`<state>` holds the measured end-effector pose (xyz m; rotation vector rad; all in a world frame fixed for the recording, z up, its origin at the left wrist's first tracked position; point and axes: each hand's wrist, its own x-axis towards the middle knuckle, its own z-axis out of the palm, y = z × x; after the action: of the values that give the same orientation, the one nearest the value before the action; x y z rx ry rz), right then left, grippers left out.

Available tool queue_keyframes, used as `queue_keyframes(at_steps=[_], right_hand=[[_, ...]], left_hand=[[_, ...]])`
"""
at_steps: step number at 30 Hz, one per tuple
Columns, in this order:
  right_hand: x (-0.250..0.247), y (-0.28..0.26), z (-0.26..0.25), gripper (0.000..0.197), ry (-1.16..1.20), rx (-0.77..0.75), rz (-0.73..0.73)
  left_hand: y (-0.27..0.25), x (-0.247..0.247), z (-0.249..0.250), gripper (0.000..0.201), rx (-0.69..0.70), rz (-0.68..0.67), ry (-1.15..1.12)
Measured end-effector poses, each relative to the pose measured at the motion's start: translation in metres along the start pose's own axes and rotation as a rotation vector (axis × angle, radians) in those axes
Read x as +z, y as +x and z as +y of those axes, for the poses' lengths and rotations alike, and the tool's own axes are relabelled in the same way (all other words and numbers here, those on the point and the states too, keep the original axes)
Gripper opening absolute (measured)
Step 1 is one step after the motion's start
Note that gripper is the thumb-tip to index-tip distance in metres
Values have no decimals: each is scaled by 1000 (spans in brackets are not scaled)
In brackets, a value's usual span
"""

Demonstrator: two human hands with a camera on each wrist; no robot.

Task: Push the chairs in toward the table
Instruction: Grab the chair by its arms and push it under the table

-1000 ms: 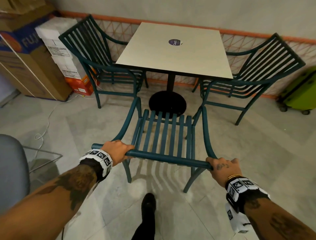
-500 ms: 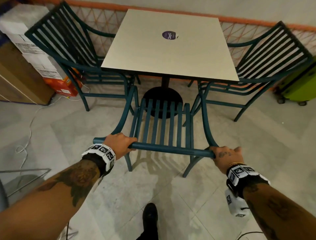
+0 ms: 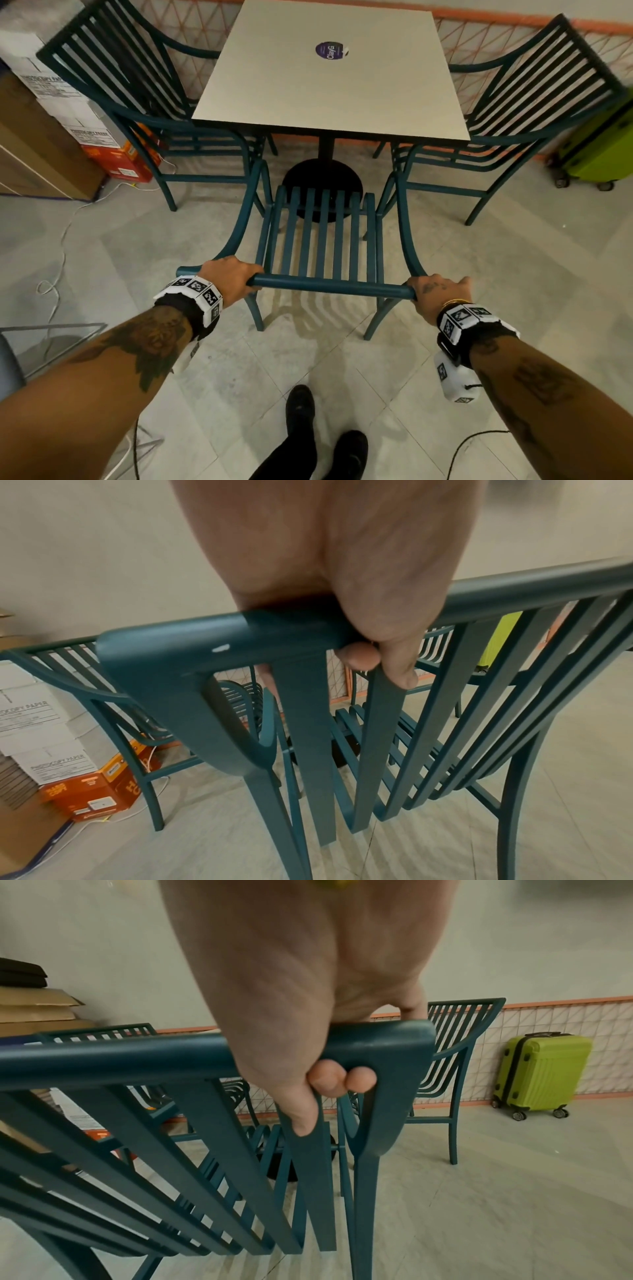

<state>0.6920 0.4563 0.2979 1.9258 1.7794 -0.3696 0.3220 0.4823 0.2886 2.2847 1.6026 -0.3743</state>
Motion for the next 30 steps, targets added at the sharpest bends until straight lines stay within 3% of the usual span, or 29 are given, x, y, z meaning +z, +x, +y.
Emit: queue_keyframes(at_steps=[8,30], right_hand=[[-6,8,8,24,-15,-2,15],[-19,31,14,14,-2,18,53]], left_hand=[[11,-5,5,21,-9,-60,33],[41,-14,3,23,-2,7,-6]])
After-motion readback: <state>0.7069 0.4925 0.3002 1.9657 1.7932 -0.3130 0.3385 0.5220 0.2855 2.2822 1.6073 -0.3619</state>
